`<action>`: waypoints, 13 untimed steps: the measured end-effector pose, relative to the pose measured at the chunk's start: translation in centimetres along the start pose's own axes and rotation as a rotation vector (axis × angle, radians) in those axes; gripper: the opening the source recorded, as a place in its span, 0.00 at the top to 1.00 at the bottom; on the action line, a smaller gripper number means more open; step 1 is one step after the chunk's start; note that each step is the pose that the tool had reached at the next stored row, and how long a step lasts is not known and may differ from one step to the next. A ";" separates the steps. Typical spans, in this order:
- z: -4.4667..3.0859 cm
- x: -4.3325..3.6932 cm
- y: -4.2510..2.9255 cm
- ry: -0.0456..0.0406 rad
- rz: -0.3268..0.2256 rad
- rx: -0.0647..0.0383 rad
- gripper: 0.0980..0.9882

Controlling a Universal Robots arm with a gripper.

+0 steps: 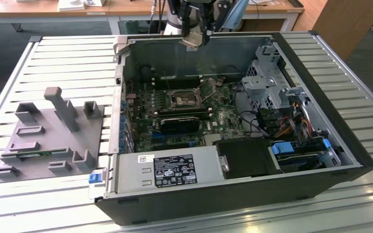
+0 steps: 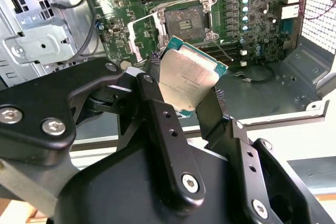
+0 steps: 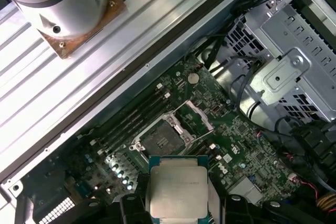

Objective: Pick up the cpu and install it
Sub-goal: 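Place the cpu into insertion slot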

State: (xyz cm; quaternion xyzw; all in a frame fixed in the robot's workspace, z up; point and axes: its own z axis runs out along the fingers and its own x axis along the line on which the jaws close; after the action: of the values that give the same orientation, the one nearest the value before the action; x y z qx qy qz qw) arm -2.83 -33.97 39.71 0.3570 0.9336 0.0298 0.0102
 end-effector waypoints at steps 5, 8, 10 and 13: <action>0.01 0.00 0.00 -0.0018 0.029 0.000 0.52; 0.01 0.00 0.00 -0.0029 0.046 0.000 0.52; 0.01 0.00 0.00 -0.0036 0.057 0.000 0.52; 0.02 0.00 0.00 -0.0046 0.074 0.000 0.52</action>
State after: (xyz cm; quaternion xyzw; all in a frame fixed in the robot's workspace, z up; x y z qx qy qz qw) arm -2.83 -33.97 39.70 0.3913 0.9197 0.0294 0.0113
